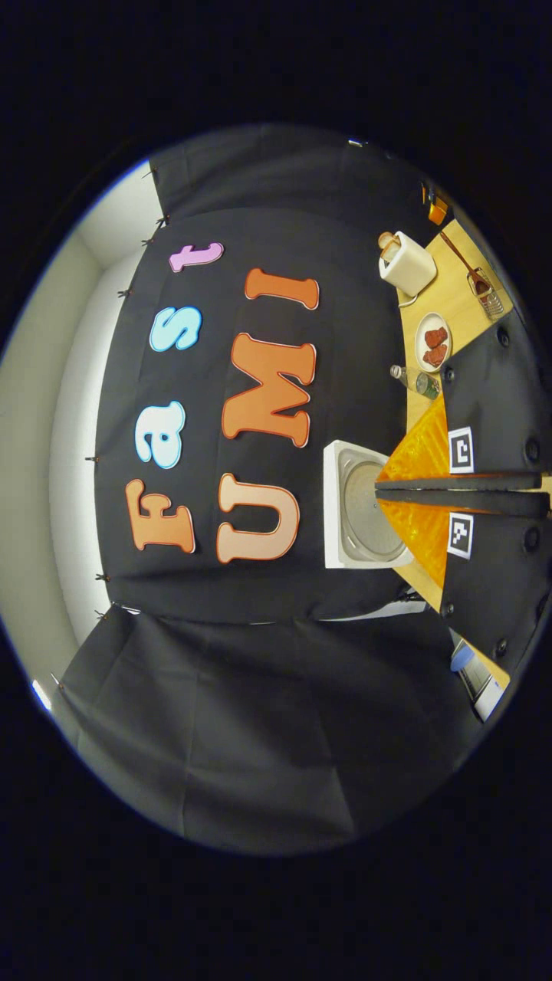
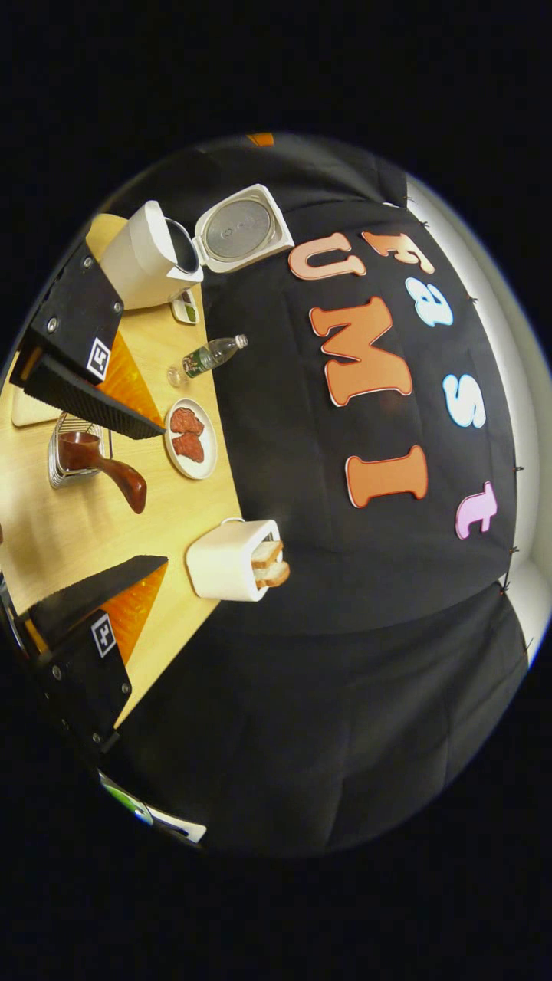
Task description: Close the left gripper, press the button to open the rice cooker; take a wooden spoon from the chopstick holder with the right hand, scoop a spoonful of rice and pour it into the rice cooker, then put the wooden spoon back into the chopstick holder.
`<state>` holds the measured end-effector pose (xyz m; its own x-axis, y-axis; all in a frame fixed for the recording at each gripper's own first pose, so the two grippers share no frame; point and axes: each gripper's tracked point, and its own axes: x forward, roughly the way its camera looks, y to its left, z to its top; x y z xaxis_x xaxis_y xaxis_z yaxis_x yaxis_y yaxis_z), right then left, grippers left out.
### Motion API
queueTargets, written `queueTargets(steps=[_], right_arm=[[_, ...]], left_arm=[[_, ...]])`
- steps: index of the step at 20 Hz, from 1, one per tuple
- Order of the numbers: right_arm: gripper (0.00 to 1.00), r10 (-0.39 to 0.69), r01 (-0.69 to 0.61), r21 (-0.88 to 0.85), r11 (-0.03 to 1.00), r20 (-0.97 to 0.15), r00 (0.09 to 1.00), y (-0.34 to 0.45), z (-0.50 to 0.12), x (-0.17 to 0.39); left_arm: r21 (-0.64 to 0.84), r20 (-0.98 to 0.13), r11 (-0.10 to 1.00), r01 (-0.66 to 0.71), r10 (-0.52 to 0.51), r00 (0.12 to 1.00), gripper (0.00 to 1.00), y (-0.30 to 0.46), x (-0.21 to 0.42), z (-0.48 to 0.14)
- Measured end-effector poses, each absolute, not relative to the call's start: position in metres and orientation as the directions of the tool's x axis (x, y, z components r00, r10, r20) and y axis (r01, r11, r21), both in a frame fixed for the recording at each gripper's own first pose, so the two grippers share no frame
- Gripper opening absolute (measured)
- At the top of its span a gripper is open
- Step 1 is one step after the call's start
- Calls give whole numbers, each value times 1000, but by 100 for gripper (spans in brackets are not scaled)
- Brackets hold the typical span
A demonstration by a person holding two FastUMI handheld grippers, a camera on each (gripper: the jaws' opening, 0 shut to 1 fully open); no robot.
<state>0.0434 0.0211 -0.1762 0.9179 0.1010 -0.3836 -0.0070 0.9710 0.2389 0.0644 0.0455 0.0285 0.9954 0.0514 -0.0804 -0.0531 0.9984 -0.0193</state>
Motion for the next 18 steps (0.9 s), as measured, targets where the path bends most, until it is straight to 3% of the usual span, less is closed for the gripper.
queueTargets(steps=[7,10,12,13,14,16,18], right_arm=[[95,160,-6,317,948,-462,872,40,-216,60],[95,195,0,356,935,-511,837,47,-236,66],[94,200,30,393,919,-531,824,48,-246,71],[82,207,42,414,909,-538,817,49,-251,74],[90,215,57,437,897,-546,810,50,-254,75],[78,235,84,489,868,-555,798,51,-258,78],[67,241,108,529,842,-547,801,50,-257,82]], left_arm=[[-15,-62,997,-71,70,996,7,56,48,43],[-19,-56,997,-70,69,996,37,56,42,45],[-34,-53,997,-76,74,996,38,58,38,47],[-44,-56,997,-59,56,997,32,59,40,45],[-51,-60,997,-56,53,997,46,57,36,46],[-49,-66,997,-59,55,996,75,62,34,42],[-38,-70,997,-68,65,995,76,68,33,41]])
